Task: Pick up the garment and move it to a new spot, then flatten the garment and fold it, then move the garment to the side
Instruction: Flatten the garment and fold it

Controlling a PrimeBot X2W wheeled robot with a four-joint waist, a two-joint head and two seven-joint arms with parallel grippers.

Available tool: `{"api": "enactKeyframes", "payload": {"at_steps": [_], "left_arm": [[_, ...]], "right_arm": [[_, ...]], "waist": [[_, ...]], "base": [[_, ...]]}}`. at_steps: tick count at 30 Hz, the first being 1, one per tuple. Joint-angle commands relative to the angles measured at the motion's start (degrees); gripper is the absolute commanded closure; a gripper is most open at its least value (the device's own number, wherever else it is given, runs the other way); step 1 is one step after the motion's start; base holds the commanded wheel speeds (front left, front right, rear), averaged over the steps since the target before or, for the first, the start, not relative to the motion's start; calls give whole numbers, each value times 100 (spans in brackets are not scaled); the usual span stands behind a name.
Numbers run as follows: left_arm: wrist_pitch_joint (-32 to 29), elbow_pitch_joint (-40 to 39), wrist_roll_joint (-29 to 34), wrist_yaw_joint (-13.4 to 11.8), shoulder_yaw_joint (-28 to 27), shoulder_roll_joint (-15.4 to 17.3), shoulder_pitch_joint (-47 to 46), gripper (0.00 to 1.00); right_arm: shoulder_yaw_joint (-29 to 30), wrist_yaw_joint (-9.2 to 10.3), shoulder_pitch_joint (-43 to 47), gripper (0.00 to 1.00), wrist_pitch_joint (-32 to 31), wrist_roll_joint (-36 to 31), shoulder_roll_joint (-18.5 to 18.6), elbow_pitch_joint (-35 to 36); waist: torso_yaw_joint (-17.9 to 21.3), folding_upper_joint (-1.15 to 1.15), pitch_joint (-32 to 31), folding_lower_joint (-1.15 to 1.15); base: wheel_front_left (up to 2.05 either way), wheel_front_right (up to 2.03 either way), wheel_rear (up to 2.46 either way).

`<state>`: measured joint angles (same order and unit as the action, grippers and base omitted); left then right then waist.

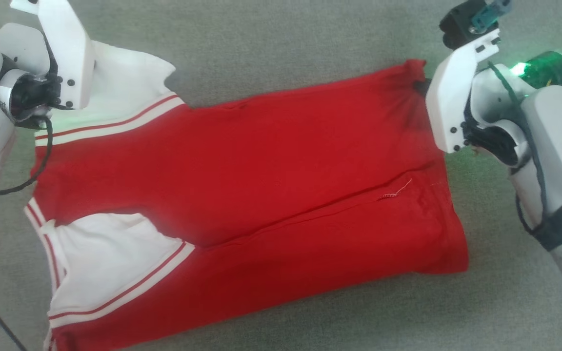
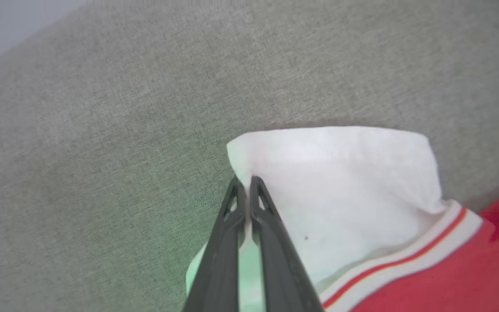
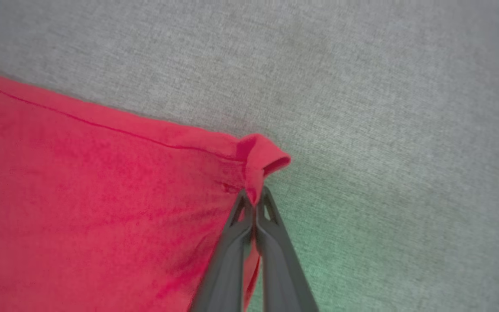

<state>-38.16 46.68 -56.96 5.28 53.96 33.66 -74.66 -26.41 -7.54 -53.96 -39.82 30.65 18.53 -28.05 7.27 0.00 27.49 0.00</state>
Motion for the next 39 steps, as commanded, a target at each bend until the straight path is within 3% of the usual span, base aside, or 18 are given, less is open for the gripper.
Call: {"api": "enactKeyframes", "payload": {"at_steps": [1,8,14,19,31,36,39], "left_arm": [[1,3,-60,31,-12,-38,-75,100],[-277,-263,-225,48,12,28,49,100],[-663,-905,-269,-281,74,280,335,100],[-931,-1658,-403,-642,82,562,671,100],[-1377,-4541,-954,-2242,57,1730,2281,100],[-1199,-5008,-1164,-2532,121,1874,2931,100],[-1069,-4925,-1315,-2519,169,1781,3243,100]], "right_arm": [[-53,11,98,100,53,55,104,27],[-186,11,430,100,-6,228,495,339],[-236,11,846,100,-269,450,830,829],[-139,11,1201,100,-530,599,1050,1208],[539,11,2529,100,-1410,677,1360,2176],[757,11,3001,100,-1590,587,1294,2304],[792,11,3161,100,-1596,532,1199,2270]], "waist": [[-92,0,-118,0],[-320,0,-480,0],[-479,0,-820,0],[-585,0,-1047,0],[-833,0,-1452,0],[-907,0,-1546,0],[-932,0,-1608,0]], "base": [[0,0,0],[0,0,0],[0,0,0],[0,0,0],[0,0,0],[0,0,0],[0,0,0]]}}
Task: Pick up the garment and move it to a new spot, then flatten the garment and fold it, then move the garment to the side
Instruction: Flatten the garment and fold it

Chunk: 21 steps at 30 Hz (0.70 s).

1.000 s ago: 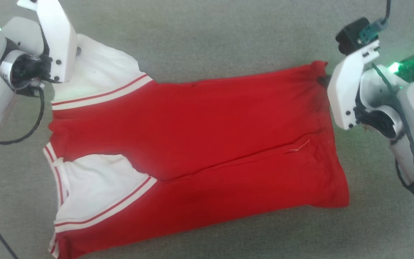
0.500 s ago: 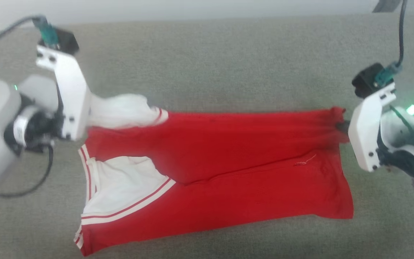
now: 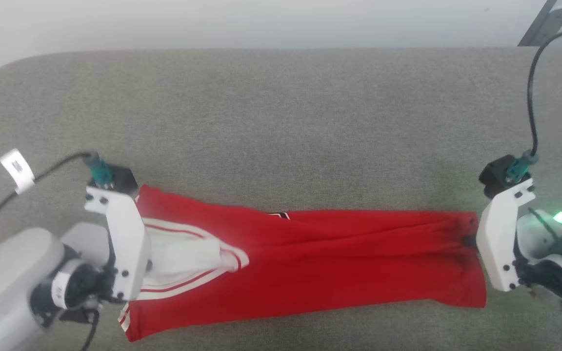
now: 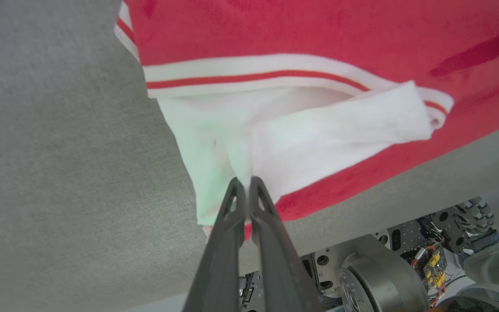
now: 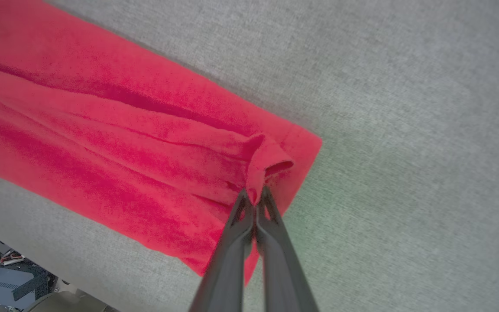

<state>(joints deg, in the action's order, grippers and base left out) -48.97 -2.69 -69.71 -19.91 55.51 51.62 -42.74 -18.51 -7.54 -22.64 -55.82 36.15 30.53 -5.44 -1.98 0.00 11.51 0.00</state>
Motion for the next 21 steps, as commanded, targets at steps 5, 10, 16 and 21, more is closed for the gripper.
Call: {"api": "enactKeyframes", "payload": {"at_steps": [5,10,16,21], "left_arm": [[247,401,-135,163,55,-217,315,100],[546,750,-184,311,-11,-364,454,0],[1101,723,-192,445,-127,-338,782,0],[1796,556,-66,486,-263,-229,1113,0]], "right_arm": [[-15,11,146,73,81,-47,-203,-183],[-4,10,192,0,227,-88,-297,-242],[83,10,449,0,376,-26,-295,-101],[341,10,662,0,546,-140,-329,-93]], "waist": [[-38,0,-131,0],[-74,0,-322,0],[-151,0,-691,0],[-237,0,-919,0]], "base": [[0,0,0],[0,0,0],[0,0,0],[0,0,0]]}}
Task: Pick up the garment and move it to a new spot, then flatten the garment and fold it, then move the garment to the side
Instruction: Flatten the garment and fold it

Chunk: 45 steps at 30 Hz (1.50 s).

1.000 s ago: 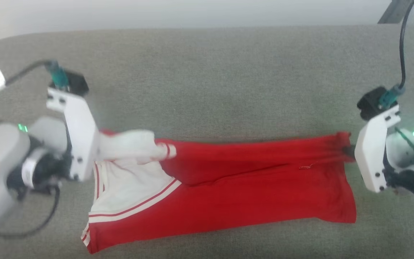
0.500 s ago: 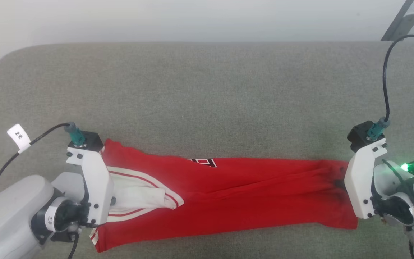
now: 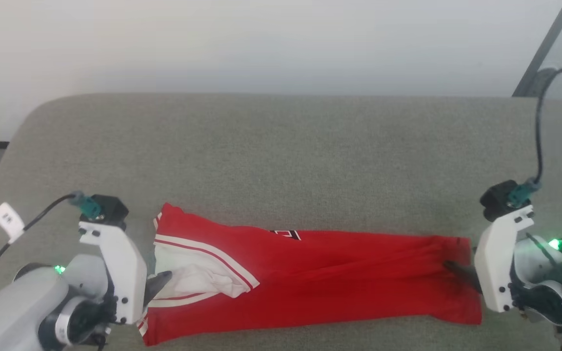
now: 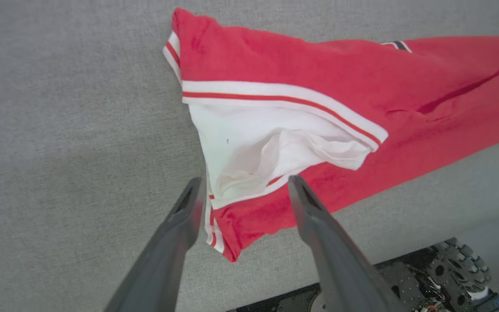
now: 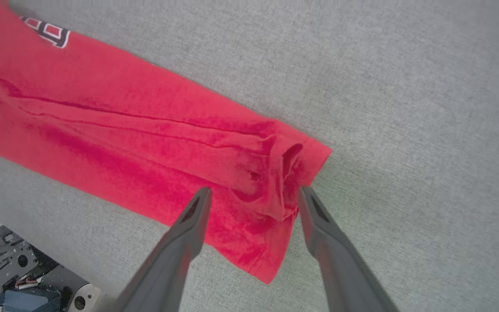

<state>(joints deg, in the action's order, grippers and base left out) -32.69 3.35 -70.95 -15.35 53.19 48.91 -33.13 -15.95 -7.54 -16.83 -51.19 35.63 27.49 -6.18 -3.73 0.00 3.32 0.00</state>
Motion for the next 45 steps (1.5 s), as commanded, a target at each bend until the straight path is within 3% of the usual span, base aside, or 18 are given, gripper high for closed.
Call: {"api": "enactKeyframes", "payload": {"at_steps": [1,5,22,29,34,36,45], "left_arm": [[315,-68,61,10,-70,52,224,0],[820,-141,117,-55,-199,111,484,0],[4282,46,599,-290,-1061,195,1860,0],[4769,149,963,-326,-1515,23,2266,0],[4786,99,1531,-221,-2298,-333,2641,0],[4788,67,1866,-123,-2687,-532,2850,0],[4791,171,2763,505,-3900,-1302,3515,0]], "right_arm": [[141,11,122,0,135,-110,-47,-39],[352,10,239,0,268,-200,-122,-147],[1153,10,516,0,520,-349,-288,-1327],[1121,10,419,0,645,-265,-367,-1985],[890,8,350,0,786,-104,-485,-2387],[742,6,294,100,854,16,-545,-2487],[328,7,55,100,1244,415,-350,-2691]], "waist": [[-85,0,-138,0],[-155,0,-245,0],[-777,0,-367,0],[-1006,0,-335,0],[-1119,0,-321,0],[-1149,0,-307,0],[-1180,0,-270,0]], "base": [[0,0,0],[0,0,0],[0,0,0],[0,0,0],[0,0,0],[0,0,0],[0,0,0]]}}
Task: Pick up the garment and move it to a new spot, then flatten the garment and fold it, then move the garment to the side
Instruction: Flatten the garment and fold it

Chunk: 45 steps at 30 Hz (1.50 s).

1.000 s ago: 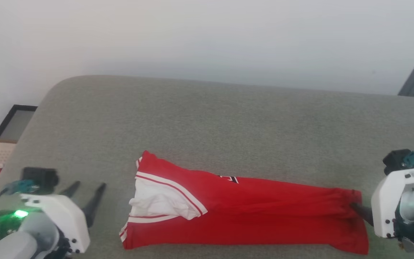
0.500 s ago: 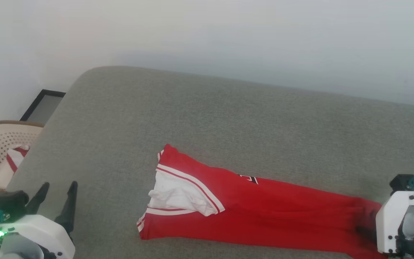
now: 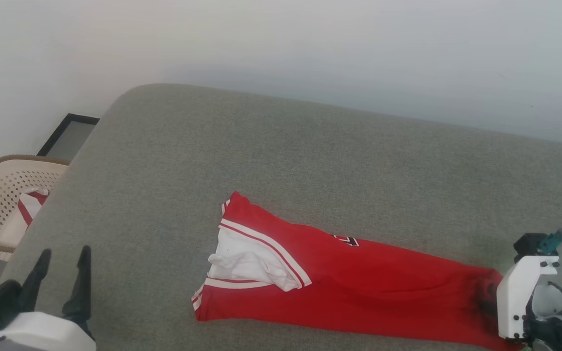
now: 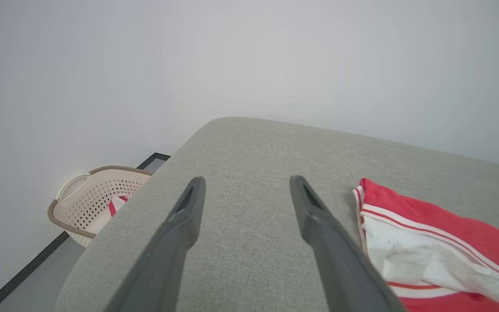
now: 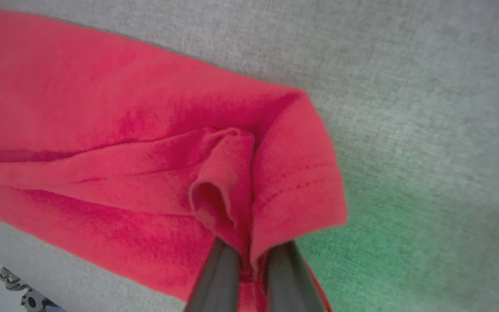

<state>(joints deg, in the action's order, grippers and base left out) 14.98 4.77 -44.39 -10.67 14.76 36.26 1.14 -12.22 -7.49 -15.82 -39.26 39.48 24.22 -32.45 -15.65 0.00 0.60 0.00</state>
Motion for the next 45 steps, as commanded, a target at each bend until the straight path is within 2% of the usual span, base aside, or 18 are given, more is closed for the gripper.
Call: {"api": "enactKeyframes", "payload": {"at_steps": [1,2,13,19,25,30,36,42,45], "left_arm": [[24,28,108,37,-57,-38,87,0],[24,28,254,157,-260,-161,133,0],[24,176,813,544,-844,-665,289,0],[25,282,995,732,-982,-843,200,0],[25,352,1156,858,-1099,-972,125,0],[25,382,1231,945,-1157,-1062,117,0],[25,440,1293,1028,-1227,-1137,126,0],[25,524,1357,1094,-1157,-1173,83,0],[4,557,1365,1110,-1102,-1177,49,0]], "right_arm": [[-44,1,-46,100,51,30,-23,-64],[-93,7,-93,100,159,80,78,-79],[54,7,-352,100,658,172,696,-448],[207,6,-498,100,832,99,1095,-852],[105,6,-636,100,854,107,1280,-923],[-121,4,-462,100,766,584,1154,-261],[-439,4,-2,100,585,1325,1101,1026],[-1016,2,100,100,515,1466,793,1978],[-1302,2,-38,100,533,1402,559,2075]], "waist": [[13,0,2,0],[42,0,5,0],[347,0,29,0],[529,0,63,0],[683,0,78,0],[742,0,46,0],[722,0,-41,0],[583,0,-126,0],[490,0,-153,0]], "base": [[0,0,0],[0,0,0],[0,0,0],[0,0,0],[0,0,0],[0,0,0],[0,0,0],[0,0,0],[0,0,0]]}}
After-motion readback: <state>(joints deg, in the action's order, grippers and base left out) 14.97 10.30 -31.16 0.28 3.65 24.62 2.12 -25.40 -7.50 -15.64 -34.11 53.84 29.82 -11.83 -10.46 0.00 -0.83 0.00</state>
